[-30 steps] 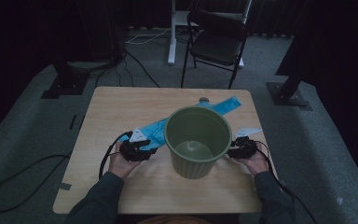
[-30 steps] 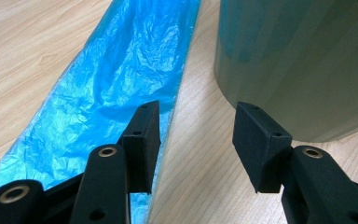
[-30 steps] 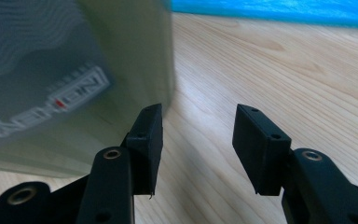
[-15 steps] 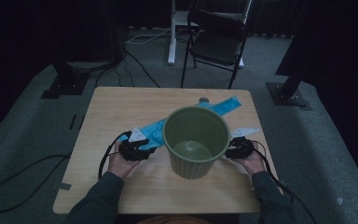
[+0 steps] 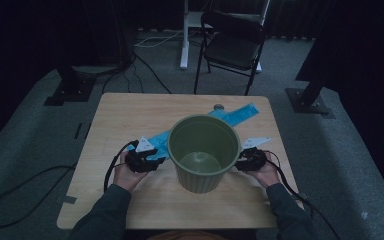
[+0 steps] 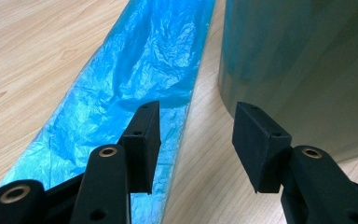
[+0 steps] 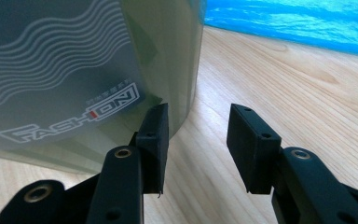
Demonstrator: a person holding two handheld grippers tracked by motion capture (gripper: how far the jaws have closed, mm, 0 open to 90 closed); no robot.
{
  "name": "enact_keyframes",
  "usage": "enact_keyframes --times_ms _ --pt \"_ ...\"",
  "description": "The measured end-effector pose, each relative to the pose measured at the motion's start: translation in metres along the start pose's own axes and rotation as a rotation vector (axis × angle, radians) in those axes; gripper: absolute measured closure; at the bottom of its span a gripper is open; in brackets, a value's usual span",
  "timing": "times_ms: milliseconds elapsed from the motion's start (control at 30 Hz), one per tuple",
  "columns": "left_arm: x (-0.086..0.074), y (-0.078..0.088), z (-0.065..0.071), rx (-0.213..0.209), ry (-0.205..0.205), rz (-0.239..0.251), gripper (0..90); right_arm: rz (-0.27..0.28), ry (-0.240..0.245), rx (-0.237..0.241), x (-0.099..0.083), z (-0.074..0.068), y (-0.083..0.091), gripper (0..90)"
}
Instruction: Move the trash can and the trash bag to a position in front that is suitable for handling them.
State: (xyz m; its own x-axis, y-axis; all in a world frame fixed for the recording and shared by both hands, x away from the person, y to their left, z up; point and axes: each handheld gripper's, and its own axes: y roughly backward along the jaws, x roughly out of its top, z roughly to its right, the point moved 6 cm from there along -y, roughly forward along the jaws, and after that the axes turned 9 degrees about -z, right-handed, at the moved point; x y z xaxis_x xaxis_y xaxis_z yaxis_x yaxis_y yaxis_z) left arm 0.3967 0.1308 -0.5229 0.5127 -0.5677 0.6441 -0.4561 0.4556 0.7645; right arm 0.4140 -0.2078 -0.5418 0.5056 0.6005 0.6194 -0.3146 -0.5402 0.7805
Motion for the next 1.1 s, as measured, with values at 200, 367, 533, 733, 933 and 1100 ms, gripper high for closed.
enact_keyframes --times_ms 200,367,533,733,933,1100 --pt "0.0 0.001 -0.001 0.001 0.013 0.014 51.6 -0.009 0.032 0.023 0.004 -0.01 -0.003 58.4" --pt "-0.001 0.003 -0.002 0.008 0.018 0.014 51.6 -0.013 0.061 0.038 0.01 -0.02 -0.007 58.4" --pt "-0.003 0.006 -0.005 0.015 0.022 0.017 51.6 -0.014 0.082 0.044 0.014 -0.027 -0.012 58.6" --pt "-0.006 0.01 -0.006 0.02 0.026 0.014 51.6 -0.014 0.096 0.059 0.018 -0.033 -0.016 58.8" --pt "-0.007 0.014 -0.007 0.03 0.039 0.026 51.9 -0.018 0.103 0.061 0.02 -0.037 -0.019 59.3" --pt "-0.01 0.017 -0.012 0.04 0.05 0.031 52.0 -0.017 0.118 0.064 0.023 -0.041 -0.022 59.5"
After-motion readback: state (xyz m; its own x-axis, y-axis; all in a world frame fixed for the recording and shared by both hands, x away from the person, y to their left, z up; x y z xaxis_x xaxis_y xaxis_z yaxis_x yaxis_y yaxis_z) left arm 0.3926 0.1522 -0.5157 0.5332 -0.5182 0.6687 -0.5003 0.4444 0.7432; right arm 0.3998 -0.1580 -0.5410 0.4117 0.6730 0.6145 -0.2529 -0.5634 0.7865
